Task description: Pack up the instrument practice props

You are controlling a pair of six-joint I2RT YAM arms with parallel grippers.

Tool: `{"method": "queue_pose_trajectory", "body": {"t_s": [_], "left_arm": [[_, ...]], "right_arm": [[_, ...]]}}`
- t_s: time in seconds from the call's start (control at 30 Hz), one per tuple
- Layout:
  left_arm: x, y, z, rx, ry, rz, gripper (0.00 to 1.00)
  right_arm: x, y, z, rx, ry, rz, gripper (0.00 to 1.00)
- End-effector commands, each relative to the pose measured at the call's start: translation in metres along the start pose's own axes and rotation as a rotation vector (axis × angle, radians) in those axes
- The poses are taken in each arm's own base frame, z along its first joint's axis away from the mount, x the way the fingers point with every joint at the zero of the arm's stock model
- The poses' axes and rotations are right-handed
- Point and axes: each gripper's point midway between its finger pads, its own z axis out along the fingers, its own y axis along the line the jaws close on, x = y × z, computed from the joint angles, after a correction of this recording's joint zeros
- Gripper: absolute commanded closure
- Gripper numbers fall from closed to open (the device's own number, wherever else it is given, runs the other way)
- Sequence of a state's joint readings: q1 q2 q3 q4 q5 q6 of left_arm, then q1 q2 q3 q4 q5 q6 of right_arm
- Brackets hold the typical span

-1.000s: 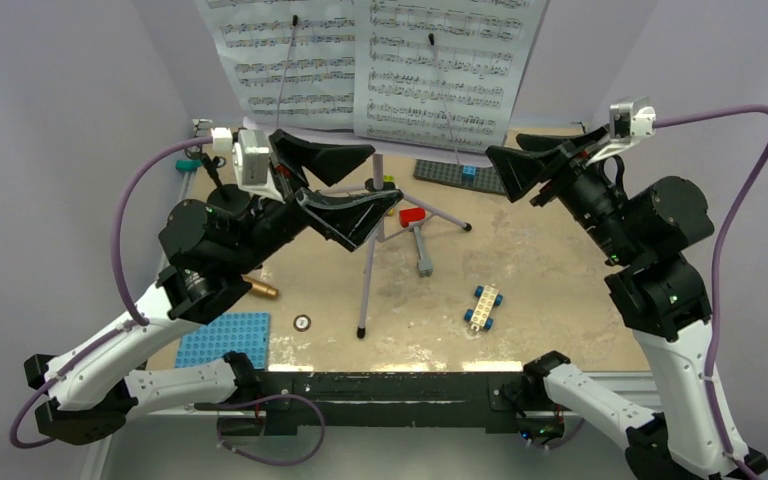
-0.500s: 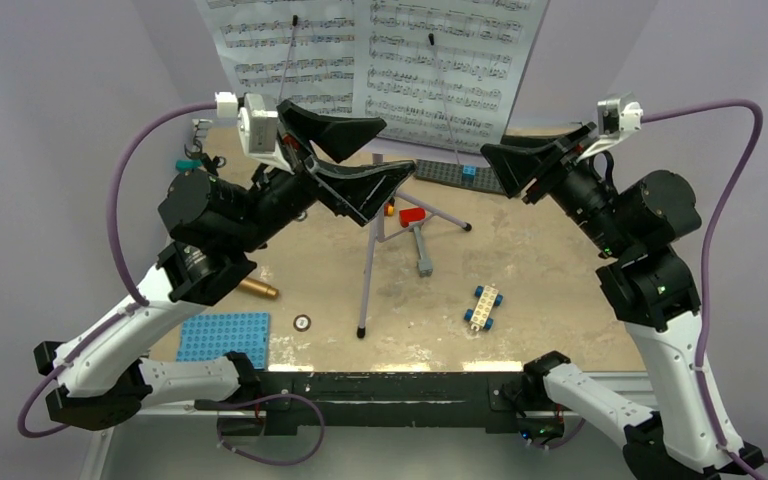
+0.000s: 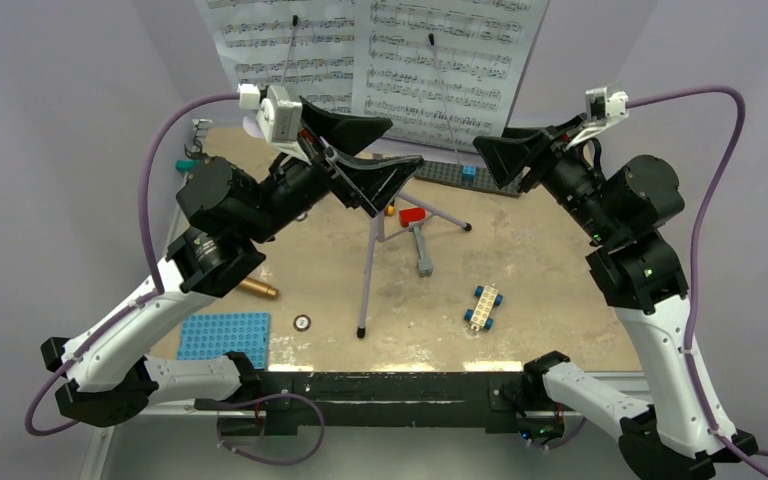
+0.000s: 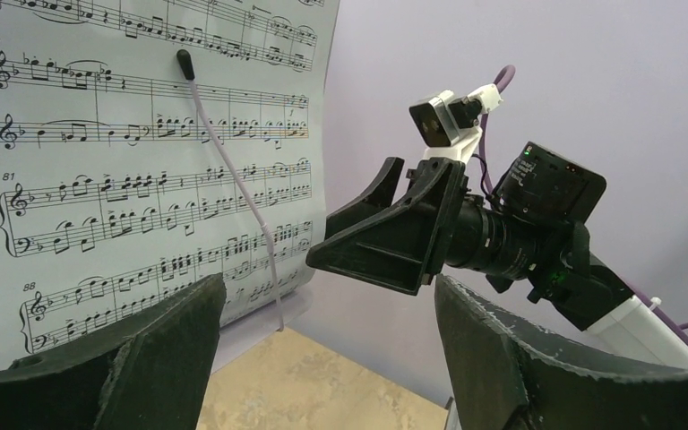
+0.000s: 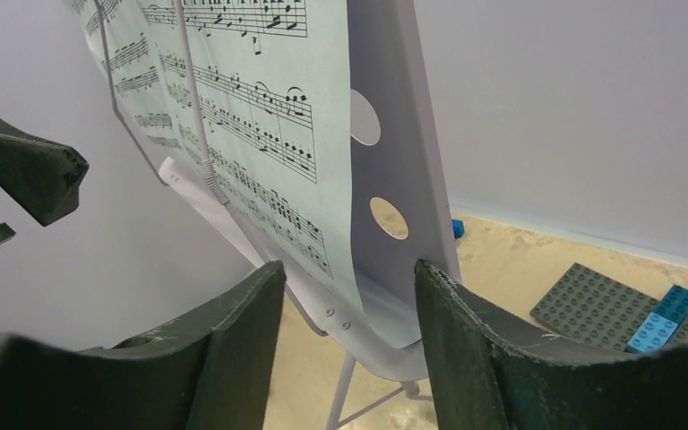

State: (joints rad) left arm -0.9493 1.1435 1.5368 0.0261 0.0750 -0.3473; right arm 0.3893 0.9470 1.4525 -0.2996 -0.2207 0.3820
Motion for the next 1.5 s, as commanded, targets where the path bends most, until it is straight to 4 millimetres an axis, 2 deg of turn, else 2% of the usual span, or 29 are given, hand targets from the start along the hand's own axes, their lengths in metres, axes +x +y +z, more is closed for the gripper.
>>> {"method": "queue_pose_trajectory", "body": {"t_s": [0.0, 0.37, 0.63, 0.77, 0.97, 1.07, 1.27, 1.47], "left_arm": [[-0.025, -0.007, 0.0, 0.03, -0.055, 0.024, 0.11], [-0.034, -0.005, 0.018, 0.036, -0.082, 0.029, 0.12], [-0.025, 0.016, 0.041, -0.04, -0.063, 0.018, 0.16], [-0.013, 0.029, 0.051, -0.086, -0.038, 0.004, 0.22], [-0.009, 0.038, 0.065, -0.104, -0.032, -0.017, 0.35], [0.001, 0.045, 0.07, -0.139, 0.009, -0.041, 0.42], [0.003, 0.046, 0.075, -0.141, 0.007, -0.056, 0.57], [0.0, 0.045, 0.077, -0.132, -0.007, -0.058, 0.68]], "right_arm": [[-0.017, 0.009, 0.002, -0.048, -0.061, -0.011, 0.45], [-0.017, 0.016, 0.004, -0.093, -0.061, -0.024, 0.76], [-0.015, 0.014, 0.0, -0.078, -0.059, -0.02, 1.0], [-0.017, 0.013, -0.003, -0.07, -0.066, -0.029, 1.0], [-0.017, 0.015, -0.005, -0.076, -0.062, -0.029, 1.0], [-0.017, 0.016, -0.004, -0.08, -0.057, -0.029, 1.0], [-0.015, 0.015, -0.003, -0.078, -0.052, -0.026, 1.0], [-0.014, 0.014, -0.002, -0.077, -0.051, -0.027, 1.0]]}}
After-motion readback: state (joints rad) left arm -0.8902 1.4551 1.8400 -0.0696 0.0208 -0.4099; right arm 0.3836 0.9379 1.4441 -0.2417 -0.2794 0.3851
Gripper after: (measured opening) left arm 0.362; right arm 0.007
